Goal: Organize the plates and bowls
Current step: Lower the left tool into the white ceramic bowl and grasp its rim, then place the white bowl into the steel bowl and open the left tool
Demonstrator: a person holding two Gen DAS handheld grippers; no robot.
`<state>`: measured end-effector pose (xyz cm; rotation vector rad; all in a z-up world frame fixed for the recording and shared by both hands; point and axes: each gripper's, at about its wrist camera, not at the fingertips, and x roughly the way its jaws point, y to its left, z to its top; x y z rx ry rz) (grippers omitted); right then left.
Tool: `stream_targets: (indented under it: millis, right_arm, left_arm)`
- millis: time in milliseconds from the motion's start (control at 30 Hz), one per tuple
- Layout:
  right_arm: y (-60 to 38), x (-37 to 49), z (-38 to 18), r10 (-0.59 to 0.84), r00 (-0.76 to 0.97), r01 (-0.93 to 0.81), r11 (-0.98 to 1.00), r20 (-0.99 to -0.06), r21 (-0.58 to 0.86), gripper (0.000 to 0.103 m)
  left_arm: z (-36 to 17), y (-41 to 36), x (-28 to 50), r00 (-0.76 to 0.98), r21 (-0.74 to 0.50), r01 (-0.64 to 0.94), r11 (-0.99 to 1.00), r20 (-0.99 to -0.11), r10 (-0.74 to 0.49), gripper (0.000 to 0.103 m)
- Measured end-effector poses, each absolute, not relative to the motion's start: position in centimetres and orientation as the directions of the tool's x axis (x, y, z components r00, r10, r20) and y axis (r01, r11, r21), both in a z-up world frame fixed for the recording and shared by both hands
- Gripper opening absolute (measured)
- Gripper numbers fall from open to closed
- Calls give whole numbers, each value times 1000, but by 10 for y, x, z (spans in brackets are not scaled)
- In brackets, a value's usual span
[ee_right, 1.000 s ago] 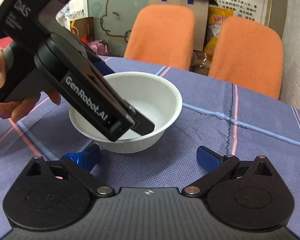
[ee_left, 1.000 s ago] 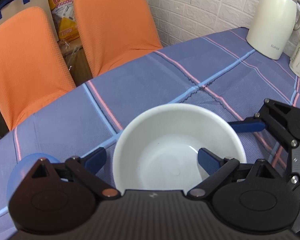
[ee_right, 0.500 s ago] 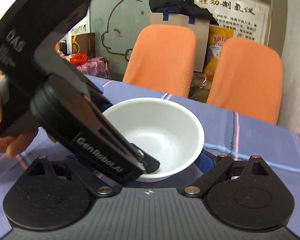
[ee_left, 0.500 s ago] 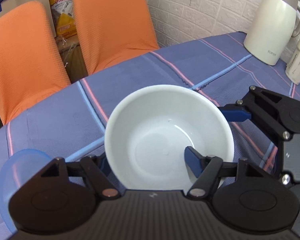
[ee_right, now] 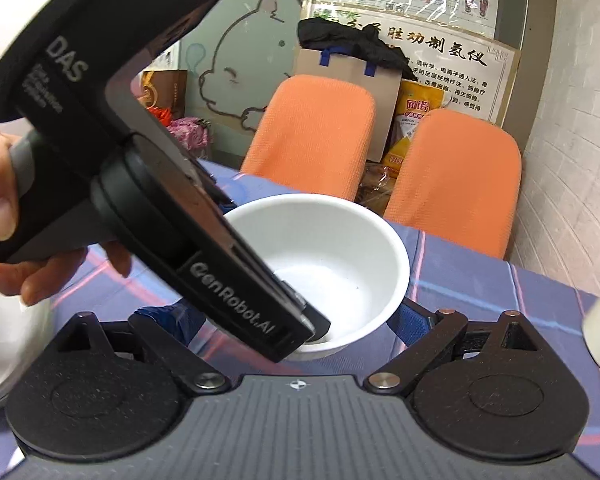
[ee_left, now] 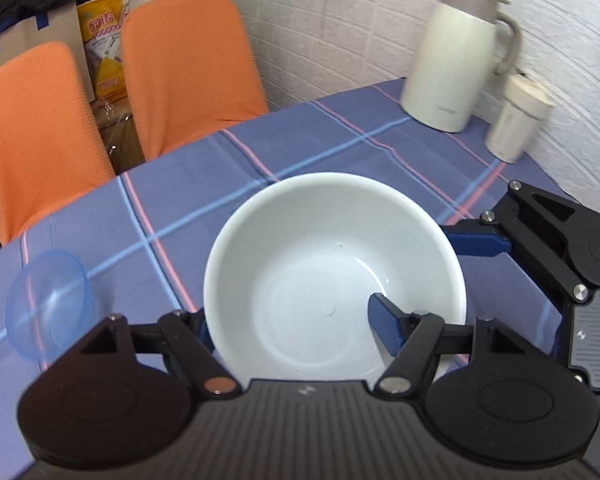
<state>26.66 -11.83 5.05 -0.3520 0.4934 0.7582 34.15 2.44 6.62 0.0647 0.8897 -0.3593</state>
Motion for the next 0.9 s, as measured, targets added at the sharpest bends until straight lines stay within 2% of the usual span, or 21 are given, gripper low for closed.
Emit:
stream_targets:
  millis: [333, 433, 500, 667, 767, 900]
  right_arm:
    - [-150, 173, 39, 542, 559, -731, 679, -627, -64, 86]
    - [-148, 163, 31, 556, 533, -746, 665, -638, -43, 86]
    - [-144, 160, 29, 552, 534, -749, 661, -640, -54, 86]
    - [-143, 163, 31, 555, 525, -755, 654, -645, -51, 85]
    - [-148, 155, 30, 545, 530, -750, 659, -649, -59, 85]
    - [-158, 146, 29, 543, 533, -739, 672, -649, -45, 85]
  left_arm:
    - [38, -11, 232, 510, -100, 380, 920, -807, -298, 73]
    - [31, -17, 208, 556, -1, 388, 921, -797, -236, 74]
    - [31, -18, 202, 558, 10, 398, 917, -797, -233, 83]
    - [32, -16, 201, 555, 0, 398, 917, -796, -240, 86]
    - [32, -17, 199, 558, 24, 406, 914, -798, -227, 93]
    - [36, -16, 196, 562, 22, 419, 908, -791, -241, 94]
